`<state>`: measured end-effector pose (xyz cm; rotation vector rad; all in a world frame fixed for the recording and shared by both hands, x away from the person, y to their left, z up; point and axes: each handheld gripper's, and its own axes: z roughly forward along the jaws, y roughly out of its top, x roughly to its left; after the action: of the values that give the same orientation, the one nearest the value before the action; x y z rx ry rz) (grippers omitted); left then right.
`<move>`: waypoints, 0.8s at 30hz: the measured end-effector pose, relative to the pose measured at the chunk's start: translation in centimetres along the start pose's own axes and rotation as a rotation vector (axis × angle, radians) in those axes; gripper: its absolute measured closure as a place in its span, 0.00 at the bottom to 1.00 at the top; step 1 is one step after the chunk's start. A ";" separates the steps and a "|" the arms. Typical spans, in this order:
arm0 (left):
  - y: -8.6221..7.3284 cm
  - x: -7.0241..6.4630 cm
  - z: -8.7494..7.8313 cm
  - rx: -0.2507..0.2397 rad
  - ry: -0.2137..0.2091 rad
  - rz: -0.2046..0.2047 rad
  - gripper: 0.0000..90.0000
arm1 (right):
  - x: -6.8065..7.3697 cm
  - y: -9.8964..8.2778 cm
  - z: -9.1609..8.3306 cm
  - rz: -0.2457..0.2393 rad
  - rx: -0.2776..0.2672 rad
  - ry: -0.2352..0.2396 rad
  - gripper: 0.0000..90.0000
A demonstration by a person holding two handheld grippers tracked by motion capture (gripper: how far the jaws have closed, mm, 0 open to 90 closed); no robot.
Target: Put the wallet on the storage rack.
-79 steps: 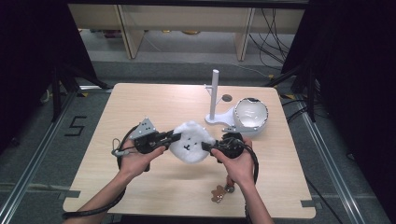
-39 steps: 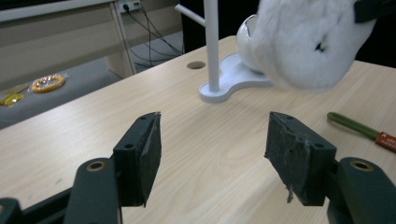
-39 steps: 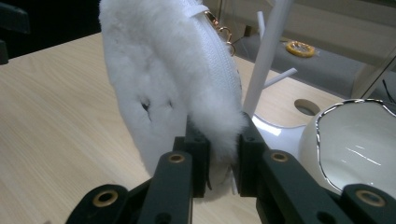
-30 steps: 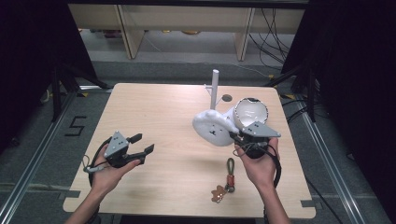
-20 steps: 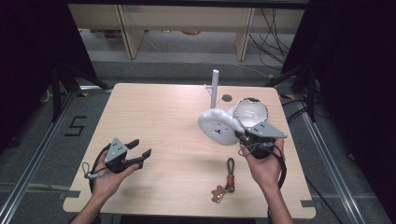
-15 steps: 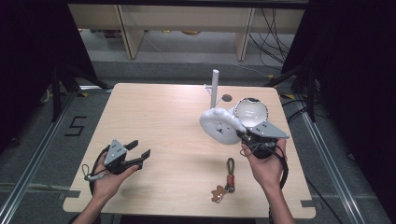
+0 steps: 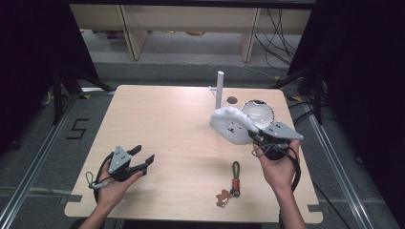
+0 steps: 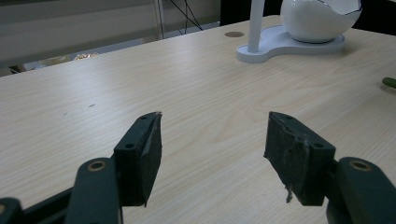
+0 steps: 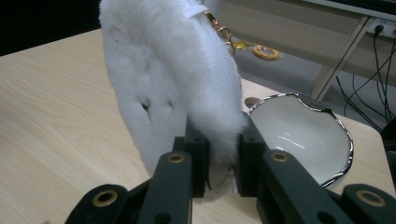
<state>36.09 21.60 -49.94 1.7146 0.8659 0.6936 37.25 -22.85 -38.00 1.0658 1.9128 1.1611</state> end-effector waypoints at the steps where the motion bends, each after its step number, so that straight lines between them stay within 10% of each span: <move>1: 0.0 0.0 0.0 0.000 0.000 0.000 0.40 | 0.0 0.0 0.0 0.000 0.000 0.000 0.88; 24: -0.1 0.0 -0.2 -0.007 0.004 -0.011 0.40 | -3.1 0.9 0.2 -0.018 0.004 -0.064 0.88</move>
<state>35.97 21.73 -49.95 1.7021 0.8743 0.6920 39.08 -25.28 -36.88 1.0729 1.8720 1.1002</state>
